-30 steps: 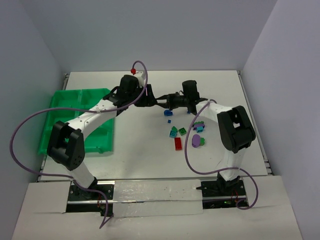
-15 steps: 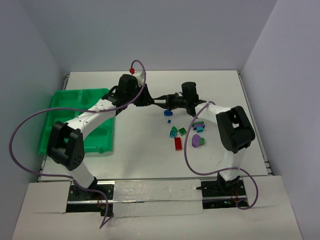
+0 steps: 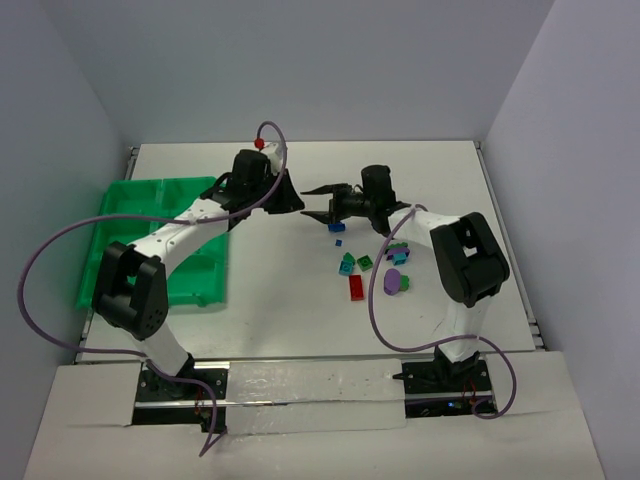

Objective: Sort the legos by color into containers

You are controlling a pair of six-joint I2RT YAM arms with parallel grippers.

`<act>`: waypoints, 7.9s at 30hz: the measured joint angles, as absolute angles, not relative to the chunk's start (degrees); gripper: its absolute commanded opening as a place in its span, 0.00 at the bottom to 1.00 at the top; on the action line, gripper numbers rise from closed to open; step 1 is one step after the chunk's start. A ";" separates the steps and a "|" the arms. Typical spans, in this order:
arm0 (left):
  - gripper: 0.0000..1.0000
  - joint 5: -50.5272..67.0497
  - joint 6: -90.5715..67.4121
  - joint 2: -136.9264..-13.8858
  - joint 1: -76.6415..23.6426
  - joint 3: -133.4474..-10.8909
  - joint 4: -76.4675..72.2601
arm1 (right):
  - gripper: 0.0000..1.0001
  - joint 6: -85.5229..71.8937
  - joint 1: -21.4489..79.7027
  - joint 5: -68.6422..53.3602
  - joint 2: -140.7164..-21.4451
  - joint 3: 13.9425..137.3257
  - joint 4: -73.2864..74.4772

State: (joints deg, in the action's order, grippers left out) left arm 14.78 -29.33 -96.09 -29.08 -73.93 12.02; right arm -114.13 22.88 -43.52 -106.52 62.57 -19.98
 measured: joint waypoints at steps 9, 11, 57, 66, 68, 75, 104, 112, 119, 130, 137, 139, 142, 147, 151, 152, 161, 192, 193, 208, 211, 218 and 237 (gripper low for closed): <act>0.00 13.70 -27.37 -95.80 -27.91 -68.58 12.97 | 0.97 -109.34 24.32 -45.65 -106.52 62.94 -18.45; 0.00 13.76 -26.38 -95.16 -27.20 -67.99 13.27 | 0.98 -105.39 23.82 -45.42 -106.52 63.98 -14.33; 0.53 6.05 3.91 -116.06 20.36 -94.65 30.07 | 1.00 -30.20 14.96 -33.01 -106.19 87.54 23.27; 0.62 6.78 5.06 -115.86 20.36 -95.32 29.68 | 1.00 -28.24 14.96 -31.60 -106.07 87.77 24.23; 0.64 8.18 5.20 -115.11 20.32 -95.39 29.63 | 1.00 -27.13 14.96 -30.54 -105.64 87.77 24.84; 0.64 13.06 5.63 -106.94 17.44 -95.38 28.56 | 1.00 -22.04 14.96 -26.03 -101.57 87.74 26.32; 0.67 23.79 9.08 -96.58 -6.21 -83.99 30.65 | 0.53 8.90 4.86 -6.15 -103.41 80.54 42.61; 0.68 23.79 8.00 -96.01 -6.24 -83.91 30.55 | 0.54 8.88 2.22 -4.06 -111.79 82.60 42.82; 0.68 23.53 7.88 -96.01 -6.24 -83.26 30.40 | 0.53 8.86 2.17 -3.33 -116.37 87.75 42.19; 0.68 22.92 7.71 -95.96 -6.24 -82.81 30.35 | 0.18 9.08 1.43 -1.91 -121.37 91.16 41.12; 0.66 23.06 7.18 -95.88 -6.24 -81.99 30.10 | 0.00 8.15 1.34 -5.00 -122.15 92.75 41.47; 0.67 23.81 6.32 -95.59 -6.22 -81.10 29.71 | 0.00 6.63 1.34 -8.56 -121.74 92.67 41.55; 0.67 26.38 3.34 -95.16 -6.24 -79.49 28.67 | 0.00 1.74 1.34 -15.69 -118.77 91.71 40.23; 0.68 31.10 -6.18 -93.22 -7.08 -74.34 22.55 | 0.00 -20.25 2.41 -23.86 -108.08 88.95 32.41; 0.68 31.36 -12.66 -89.97 -10.94 -70.86 17.32 | 0.00 -37.29 5.11 -27.23 -104.14 89.89 25.16; 0.68 31.31 -13.96 -89.46 -12.23 -70.73 16.44 | 0.00 -41.83 5.97 -28.58 -104.05 89.62 23.34; 0.64 28.56 -22.32 -91.33 -21.71 -74.93 11.31 | 0.00 -65.68 13.50 -35.88 -105.56 82.39 15.76; 0.03 24.31 -24.67 -98.50 -28.65 -79.88 10.72 | 0.04 -75.56 20.16 -41.08 -103.94 78.57 6.44; 0.01 23.94 -24.49 -98.50 -28.68 -79.88 10.83 | 0.10 -75.53 20.14 -40.95 -103.94 78.46 6.42; 0.00 24.04 -16.62 -90.17 -18.03 -73.23 17.74 | 0.95 -74.56 19.91 -43.11 -103.94 77.60 4.33; 0.00 25.91 -11.75 -86.50 -10.37 -71.54 22.37 | 0.96 -72.58 19.06 -43.15 -103.94 77.74 4.80; 0.00 29.35 1.97 -79.60 10.34 -70.17 34.64 | 0.96 -62.93 17.26 -41.18 -103.96 81.51 11.05; 0.27 17.38 17.07 -92.53 31.55 -74.42 44.25 | 0.93 -25.14 17.48 -24.35 -103.73 86.18 35.73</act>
